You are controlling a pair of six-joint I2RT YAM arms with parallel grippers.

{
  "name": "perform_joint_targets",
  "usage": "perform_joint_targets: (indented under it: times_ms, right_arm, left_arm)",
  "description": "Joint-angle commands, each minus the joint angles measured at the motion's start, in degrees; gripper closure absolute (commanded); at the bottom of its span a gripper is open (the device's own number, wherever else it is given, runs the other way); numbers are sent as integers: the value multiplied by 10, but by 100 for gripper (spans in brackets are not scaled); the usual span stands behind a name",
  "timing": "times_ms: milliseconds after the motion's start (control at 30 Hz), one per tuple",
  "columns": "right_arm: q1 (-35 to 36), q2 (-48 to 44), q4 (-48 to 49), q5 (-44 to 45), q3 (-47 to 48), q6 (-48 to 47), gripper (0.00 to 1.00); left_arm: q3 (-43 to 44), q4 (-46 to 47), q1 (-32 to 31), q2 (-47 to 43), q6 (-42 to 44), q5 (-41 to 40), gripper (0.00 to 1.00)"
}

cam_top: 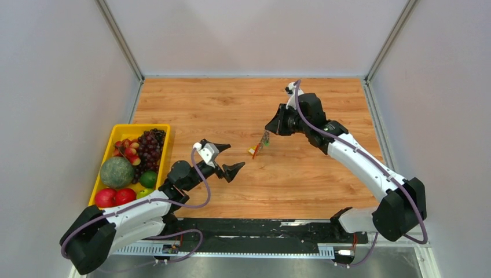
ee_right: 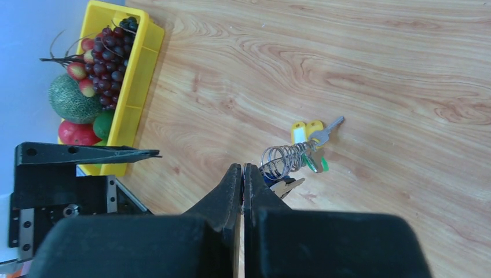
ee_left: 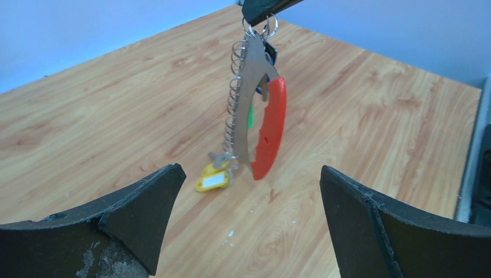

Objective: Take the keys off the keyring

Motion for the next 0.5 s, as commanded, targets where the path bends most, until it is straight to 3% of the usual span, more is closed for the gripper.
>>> perform_joint_targets:
  times_ms: [0, 100, 333, 467]
  right_arm:
    - [2, -31, 4, -19, 36, 40, 100]
    - [3, -35, 0, -17, 36, 48, 100]
    - [3, -36, -2, -16, 35, 50, 100]
    - [2, -36, -2, -21, 35, 51, 100]
  left_arm:
    - [42, 65, -10, 48, 70, -8, 0]
    - [48, 85, -26, 81, 75, -12, 0]
    - [50, 99, -116, 105, 82, -135, 0]
    - [69, 102, -129, 135, 110, -153, 3]
